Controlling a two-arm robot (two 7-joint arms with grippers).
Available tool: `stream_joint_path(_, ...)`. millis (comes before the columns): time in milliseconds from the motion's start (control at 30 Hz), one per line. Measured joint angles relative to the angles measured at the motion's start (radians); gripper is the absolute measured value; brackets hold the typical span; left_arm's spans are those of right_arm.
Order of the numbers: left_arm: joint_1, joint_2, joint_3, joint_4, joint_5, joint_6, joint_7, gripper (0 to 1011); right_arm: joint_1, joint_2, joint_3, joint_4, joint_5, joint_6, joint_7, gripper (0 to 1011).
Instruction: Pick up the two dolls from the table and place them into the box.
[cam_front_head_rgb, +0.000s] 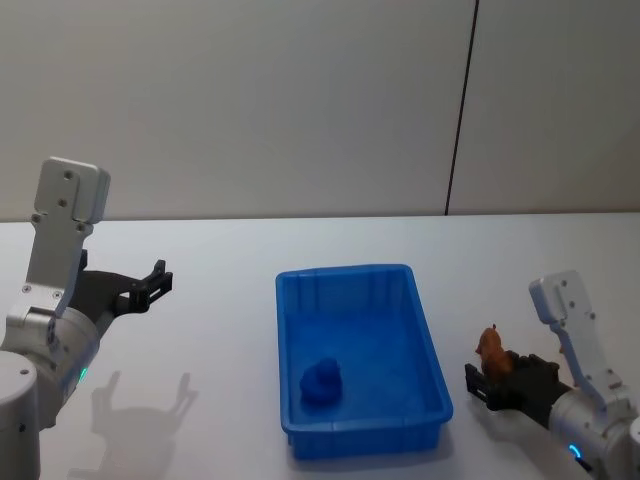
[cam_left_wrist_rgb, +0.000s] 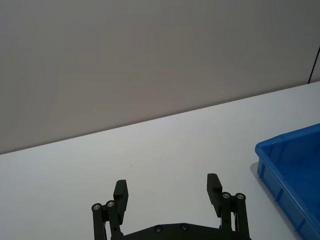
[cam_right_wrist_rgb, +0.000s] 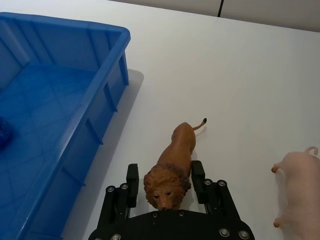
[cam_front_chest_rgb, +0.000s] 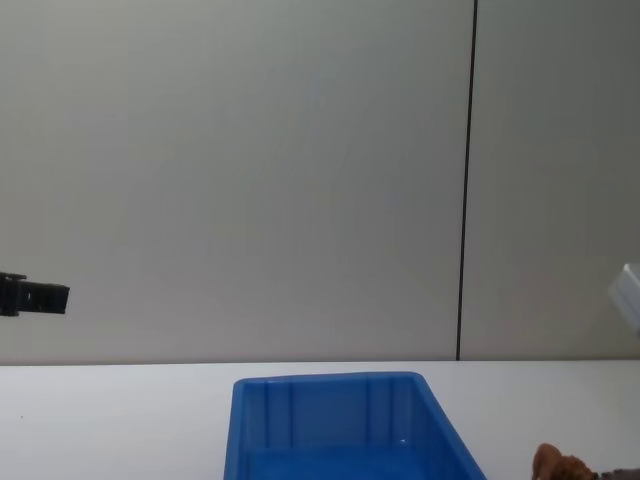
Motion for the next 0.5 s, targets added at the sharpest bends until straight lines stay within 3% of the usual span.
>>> stream_joint_path(233,0.0,0.0,0.0,0.0,0.0,0.0,0.0,1001,0.002,-0.002,-0.001,0.003,-0.001,0.001,0.001,451)
stream_joint_path(500,0.0,0.0,0.0,0.0,0.0,0.0,0.0,1001,0.003,-0.003,-0.001,0.005,-0.002,0.0,0.002,440)
